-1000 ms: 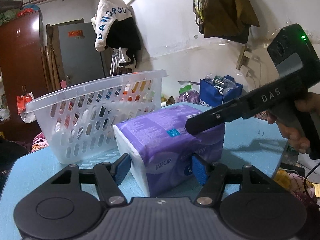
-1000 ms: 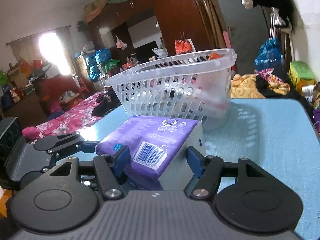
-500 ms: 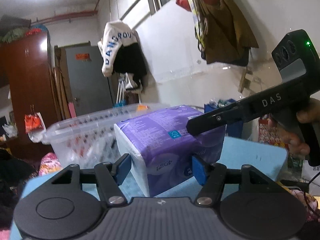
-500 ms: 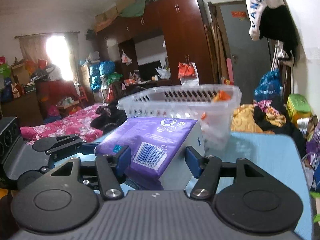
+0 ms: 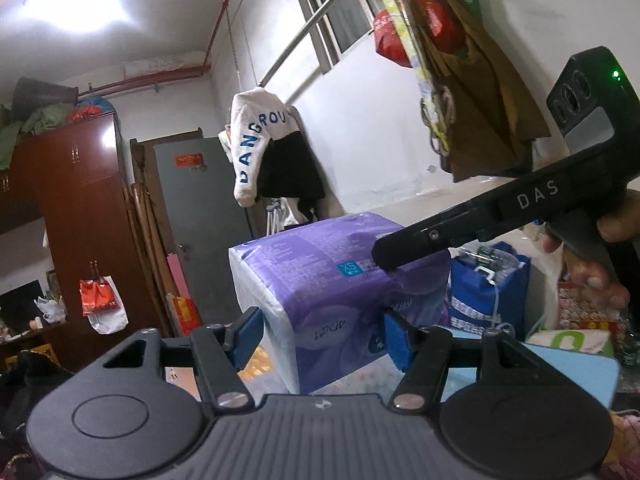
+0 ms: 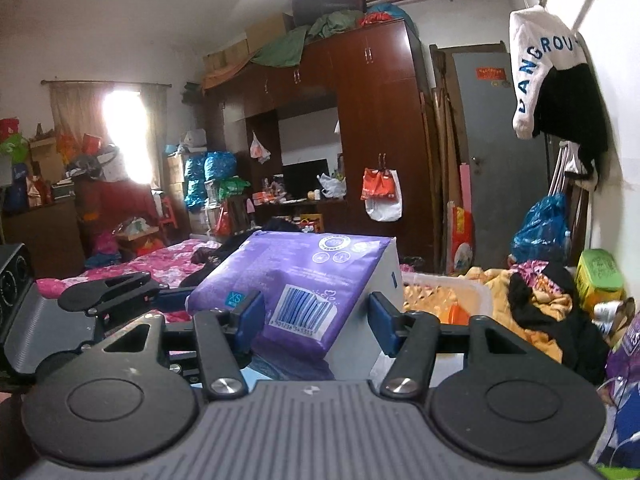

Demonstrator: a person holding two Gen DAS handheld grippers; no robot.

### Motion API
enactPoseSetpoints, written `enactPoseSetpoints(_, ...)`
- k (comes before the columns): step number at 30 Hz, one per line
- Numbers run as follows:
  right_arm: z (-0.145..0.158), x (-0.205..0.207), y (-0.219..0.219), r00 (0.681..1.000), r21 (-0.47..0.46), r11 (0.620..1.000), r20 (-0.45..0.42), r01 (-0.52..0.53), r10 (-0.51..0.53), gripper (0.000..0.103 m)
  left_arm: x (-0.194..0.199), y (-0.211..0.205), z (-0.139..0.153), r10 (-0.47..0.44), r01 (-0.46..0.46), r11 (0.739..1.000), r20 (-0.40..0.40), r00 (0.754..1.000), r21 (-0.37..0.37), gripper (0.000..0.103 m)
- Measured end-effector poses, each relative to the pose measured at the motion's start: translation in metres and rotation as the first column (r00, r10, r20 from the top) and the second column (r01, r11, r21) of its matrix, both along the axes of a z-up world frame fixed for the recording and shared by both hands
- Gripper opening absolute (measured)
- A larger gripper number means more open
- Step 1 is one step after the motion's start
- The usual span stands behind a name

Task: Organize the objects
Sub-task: 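Lift the purple tissue pack with both grippers and lower it into the basket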

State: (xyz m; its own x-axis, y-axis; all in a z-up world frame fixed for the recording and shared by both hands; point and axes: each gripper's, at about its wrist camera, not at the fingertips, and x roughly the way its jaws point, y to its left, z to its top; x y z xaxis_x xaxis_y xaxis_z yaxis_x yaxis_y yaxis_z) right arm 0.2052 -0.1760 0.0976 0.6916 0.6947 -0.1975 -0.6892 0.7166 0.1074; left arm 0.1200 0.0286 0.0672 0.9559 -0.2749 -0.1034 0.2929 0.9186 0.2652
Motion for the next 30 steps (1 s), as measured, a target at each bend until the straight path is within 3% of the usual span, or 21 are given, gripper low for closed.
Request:
enactPoseSetpoints(9,0.005,0.051,0.016,1.0,-0.014,1.0,-0.019,-0.001,0.001,0.058,0.056,0.014,0.017,0.06,-0.06,0.998,-0.027,0.998,-0.006,0.067)
enactPoseSetpoints(17,-0.012,0.085,0.031,0.997,-0.044,0.999,-0.075,0.013,-0.017,0.058,0.103,0.02,0.007,0.108,-0.108,0.994,-0.115,0.987,0.008,0.067)
enactPoseSetpoints(27,-0.032,0.11,0.043,0.985,-0.096,0.994,-0.163,0.046,-0.061,0.058,0.144,0.024,-0.01,0.169,-0.159,0.986,-0.253,0.953,0.06,0.066)
enactPoseSetpoints(30,-0.038,0.118,0.046,0.979,-0.116,0.992,-0.185,0.06,-0.081,0.058,0.156,0.028,-0.013,0.179,-0.176,0.984,-0.312,0.933,0.039,0.066)
